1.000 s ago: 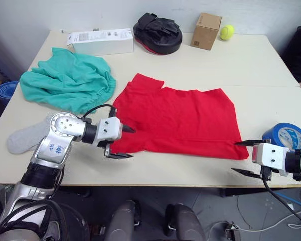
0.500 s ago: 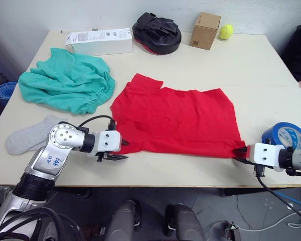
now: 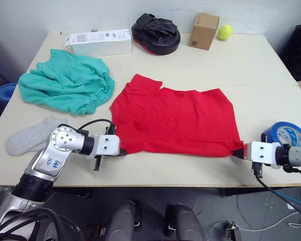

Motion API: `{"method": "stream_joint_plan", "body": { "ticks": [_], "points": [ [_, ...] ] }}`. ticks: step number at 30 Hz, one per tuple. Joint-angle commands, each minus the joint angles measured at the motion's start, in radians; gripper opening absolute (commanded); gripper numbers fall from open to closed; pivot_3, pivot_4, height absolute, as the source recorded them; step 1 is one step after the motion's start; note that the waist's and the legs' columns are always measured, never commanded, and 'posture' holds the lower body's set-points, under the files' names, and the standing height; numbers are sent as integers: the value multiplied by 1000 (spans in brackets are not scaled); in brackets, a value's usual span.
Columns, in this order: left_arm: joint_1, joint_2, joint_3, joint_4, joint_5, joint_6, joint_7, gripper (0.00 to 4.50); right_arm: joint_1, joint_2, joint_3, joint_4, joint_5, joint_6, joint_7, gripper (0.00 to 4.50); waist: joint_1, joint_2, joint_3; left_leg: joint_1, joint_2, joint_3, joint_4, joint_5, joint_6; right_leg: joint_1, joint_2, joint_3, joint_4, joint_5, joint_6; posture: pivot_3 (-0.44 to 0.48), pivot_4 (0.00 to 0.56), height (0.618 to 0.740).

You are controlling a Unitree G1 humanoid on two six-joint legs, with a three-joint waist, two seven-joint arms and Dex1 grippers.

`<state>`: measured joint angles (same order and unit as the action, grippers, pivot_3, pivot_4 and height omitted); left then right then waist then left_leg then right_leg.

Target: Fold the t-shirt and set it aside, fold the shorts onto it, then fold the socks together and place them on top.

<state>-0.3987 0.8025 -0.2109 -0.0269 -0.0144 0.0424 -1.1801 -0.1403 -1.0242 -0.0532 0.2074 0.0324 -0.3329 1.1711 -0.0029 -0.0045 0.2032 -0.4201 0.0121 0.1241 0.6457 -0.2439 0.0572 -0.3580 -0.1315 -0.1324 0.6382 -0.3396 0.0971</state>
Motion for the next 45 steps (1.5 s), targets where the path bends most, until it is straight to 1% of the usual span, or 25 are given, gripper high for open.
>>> {"method": "stream_joint_plan", "body": {
  "ticks": [1,4,7,12,15,19,22,24,28,31,32,37,40,42,45],
  "points": [
    [71,58,21,-10,-23,57,-38,31,7,-35,-3,-10,53,-31,69,0,-5,0,0,0,0,0,0,0,0,0,0,0,0,0,0,0,150,740],
    [141,109,47,-69,-57,92,-56,31,35,-54,-9,-40,94,-41,124,0,-9,2,-1,0,1,0,-1,-1,-1,-1,0,0,0,0,-1,0,150,740],
    [230,162,90,-135,-101,145,-65,31,67,-72,-17,-51,106,-64,146,0,-14,2,-1,0,1,0,-2,-1,-1,-1,1,0,0,0,-1,0,150,740],
    [345,206,148,-234,-171,213,-63,31,122,-86,-27,-83,142,-63,172,0,-20,3,-2,1,1,0,-2,-2,-1,0,0,0,-1,-1,-1,0,150,740],
    [374,207,166,-262,-170,208,-35,31,125,-85,-24,-79,136,-77,161,0,-21,4,-2,2,1,0,-2,-3,-2,0,0,0,-1,-1,-1,0,150,740],
    [313,128,184,-220,-162,179,63,31,107,-73,-14,-75,133,-68,150,0,-16,5,-2,2,1,0,-2,-5,-7,0,0,0,-2,-1,-1,0,150,740],
    [273,104,184,-191,-180,132,41,582,106,-66,-10,-93,136,-52,141,0,-3,4,-2,0,1,0,0,-5,-6,0,0,0,-1,-1,-1,0,150,740],
    [243,95,182,-167,-173,105,42,1154,110,-67,-10,-99,138,-49,137,0,2,4,-2,0,1,0,0,-5,-6,-1,0,0,-1,-1,-1,0,150,740],
    [164,88,143,-103,-114,39,54,2371,108,-64,-11,-108,139,-37,127,0,5,4,-2,-1,1,0,0,-5,-6,-1,0,0,-1,-1,-1,0,150,740],
    [112,76,118,-68,-101,7,39,2371,110,-63,-13,-114,138,-31,117,0,4,4,-2,-1,1,1,0,-5,-5,-1,0,0,-1,-1,-1,0,150,740],
    [96,71,111,-59,-99,7,36,2371,112,-63,-14,-119,140,-26,114,0,3,4,-2,-1,1,1,0,-3,-2,-1,0,0,-1,-1,-1,0,150,740],
    [5,47,50,9,-37,-22,37,2371,123,-58,-14,-141,140,-9,97,0,4,4,-2,-1,1,1,0,-3,-2,-1,0,0,-1,-1,-1,0,150,740],
    [-44,26,17,65,2,-34,40,1771,127,-55,-14,-158,143,8,87,0,5,4,-2,-1,1,1,0,-3,-2,-1,0,0,-1,-1,-1,0,150,740],
    [-59,30,-1,83,16,-40,19,1189,128,-55,-16,-164,145,15,84,0,4,4,-2,-1,1,1,0,-2,-1,-1,0,0,-1,-1,-1,0,150,740],
    [-68,37,-11,95,21,-36,0,141,129,-57,-18,-168,147,21,81,0,4,4,-2,-1,1,1,0,-2,-1,-1,0,0,0,-1,-1,0,150,740]
  ]
}}
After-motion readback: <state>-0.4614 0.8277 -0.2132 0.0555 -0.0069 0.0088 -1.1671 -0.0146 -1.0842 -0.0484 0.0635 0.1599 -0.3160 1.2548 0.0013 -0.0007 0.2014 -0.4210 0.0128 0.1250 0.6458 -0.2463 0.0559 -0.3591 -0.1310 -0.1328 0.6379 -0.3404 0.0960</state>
